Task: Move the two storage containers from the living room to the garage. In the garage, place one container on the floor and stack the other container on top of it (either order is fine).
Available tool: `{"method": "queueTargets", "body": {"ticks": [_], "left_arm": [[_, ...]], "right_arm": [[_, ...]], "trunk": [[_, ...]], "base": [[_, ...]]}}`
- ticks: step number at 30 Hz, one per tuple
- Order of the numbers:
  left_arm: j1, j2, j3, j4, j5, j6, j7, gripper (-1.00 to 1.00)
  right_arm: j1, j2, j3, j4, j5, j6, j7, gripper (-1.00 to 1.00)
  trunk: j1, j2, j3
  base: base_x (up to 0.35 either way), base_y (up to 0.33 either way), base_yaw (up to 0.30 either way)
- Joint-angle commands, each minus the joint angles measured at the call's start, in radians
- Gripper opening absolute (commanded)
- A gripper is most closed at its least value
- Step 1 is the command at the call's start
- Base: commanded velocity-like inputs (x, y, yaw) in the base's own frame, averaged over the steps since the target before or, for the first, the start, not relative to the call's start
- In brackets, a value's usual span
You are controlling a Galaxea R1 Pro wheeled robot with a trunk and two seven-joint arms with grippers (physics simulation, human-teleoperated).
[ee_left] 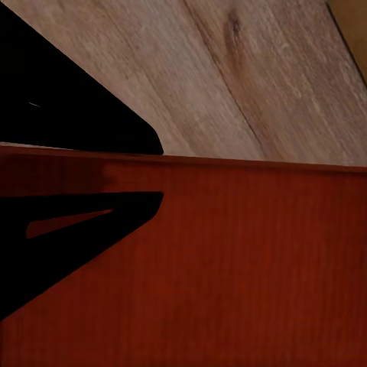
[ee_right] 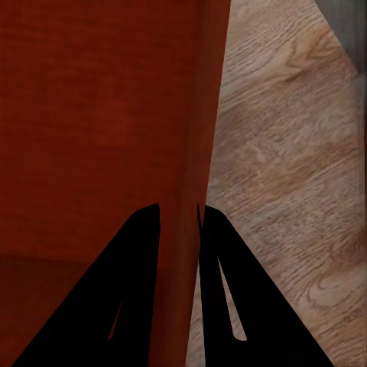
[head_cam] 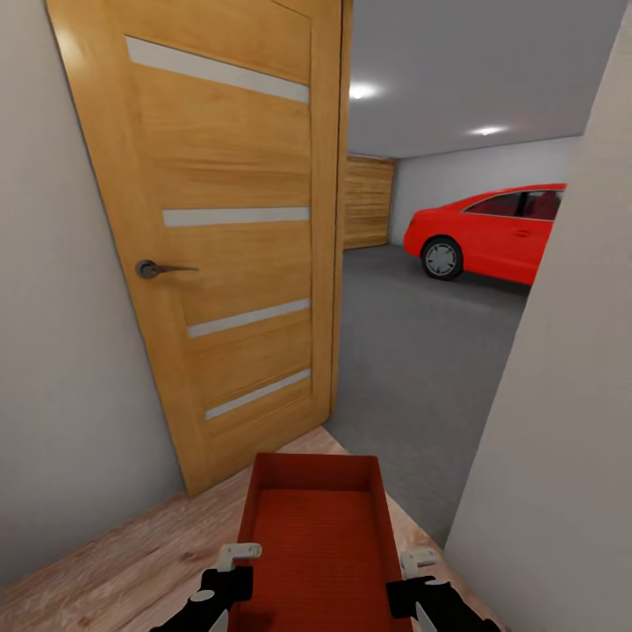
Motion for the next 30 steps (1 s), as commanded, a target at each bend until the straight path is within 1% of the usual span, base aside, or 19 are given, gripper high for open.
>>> {"method": "queueTargets", "body": {"ticks": [1,6,15,30], "left_arm": [[-0.001,0.023,-0.030,-0.001,0.004,-0.003,-0.034,-1.00],[-0.001,0.023,-0.030,-0.001,0.004,-0.003,-0.034,-1.00],[-0.001,0.023,-0.030,-0.001,0.005,-0.003,-0.034,-1.00],[-0.001,0.023,-0.030,-0.001,0.005,-0.003,-0.034,-1.00]], "right_arm": [[0.000,-0.002,0.023,0.000,-0.019,0.006,0.069,-1.00],[0.000,-0.002,0.023,0.000,-0.019,0.006,0.069,-1.00],[0.000,-0.002,0.024,0.000,-0.019,0.006,0.069,-1.00],[0.000,-0.002,0.024,0.000,-0.017,0.005,0.069,-1.00]], "trunk": [[0.000,0.000,-0.001],[0.000,0.000,-0.001],[0.000,0.000,-0.001],[0.000,0.000,-0.001]], "base": [[0.075,0.158,-0.222],[0.062,0.115,-0.109],[0.032,0.085,-0.016],[0.005,0.011,-0.001]]}}
